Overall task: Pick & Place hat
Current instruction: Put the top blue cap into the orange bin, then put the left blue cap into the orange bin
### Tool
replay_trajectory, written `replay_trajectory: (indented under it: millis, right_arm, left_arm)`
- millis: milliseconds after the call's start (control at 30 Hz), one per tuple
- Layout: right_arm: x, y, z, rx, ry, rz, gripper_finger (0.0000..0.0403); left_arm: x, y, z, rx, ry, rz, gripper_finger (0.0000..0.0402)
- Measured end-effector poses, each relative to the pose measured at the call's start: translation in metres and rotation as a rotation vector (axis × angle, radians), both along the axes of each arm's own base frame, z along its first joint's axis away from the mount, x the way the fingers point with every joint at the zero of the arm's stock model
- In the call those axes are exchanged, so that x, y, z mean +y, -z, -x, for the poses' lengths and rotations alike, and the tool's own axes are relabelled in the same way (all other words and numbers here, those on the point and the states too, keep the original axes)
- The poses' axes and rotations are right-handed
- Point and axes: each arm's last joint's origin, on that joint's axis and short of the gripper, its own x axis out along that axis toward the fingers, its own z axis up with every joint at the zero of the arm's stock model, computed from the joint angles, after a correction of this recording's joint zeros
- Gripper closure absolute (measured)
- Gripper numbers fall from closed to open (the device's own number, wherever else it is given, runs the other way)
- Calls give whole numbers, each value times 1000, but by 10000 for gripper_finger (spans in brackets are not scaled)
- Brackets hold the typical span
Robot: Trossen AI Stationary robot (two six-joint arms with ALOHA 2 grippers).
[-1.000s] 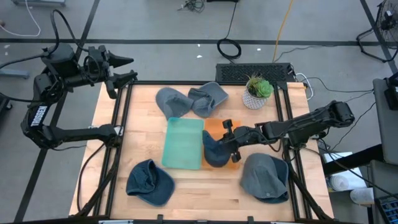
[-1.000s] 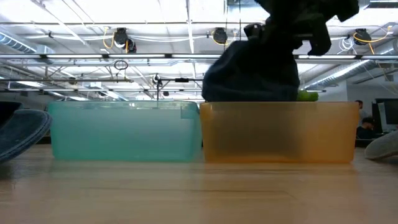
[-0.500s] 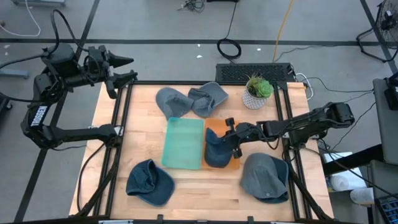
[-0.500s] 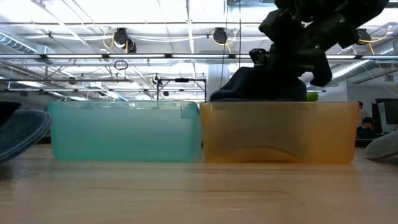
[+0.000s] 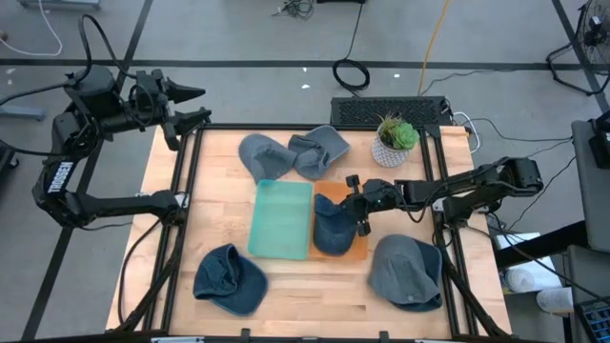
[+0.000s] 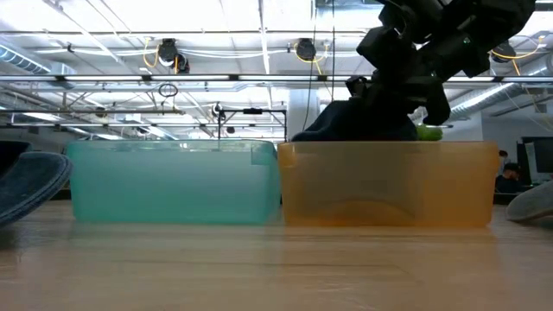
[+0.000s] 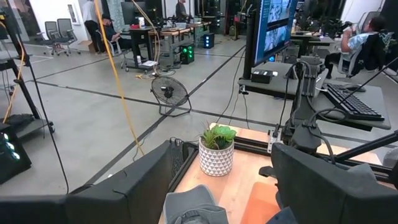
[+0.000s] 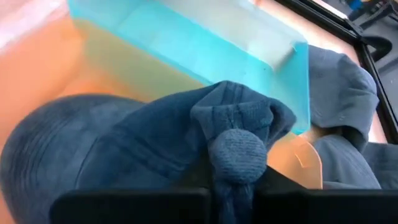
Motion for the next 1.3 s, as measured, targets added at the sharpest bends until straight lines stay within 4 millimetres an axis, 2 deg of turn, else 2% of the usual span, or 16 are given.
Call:
replay_trajectory:
  millis: [533, 667, 833, 967, 1300]
  right_arm:
    - [0, -4, -2, -50, -15, 43, 179]
    - [-2, -8, -1, -70, 61, 63, 146]
    - [-3, -21, 3, -128, 115, 87, 122]
    - [-3, -32, 6, -188, 118, 71, 120]
    - [14, -60, 6, -441, 129, -143, 123]
  left_arm:
    - [0, 0, 0, -8, 2, 25, 117]
    - [0, 0, 0, -7, 3, 28, 117]
    - [0, 0, 0, -8, 5, 31, 117]
    - [0, 0, 0, -8, 5, 31, 117]
    - [0, 0, 0, -8, 4, 31, 117]
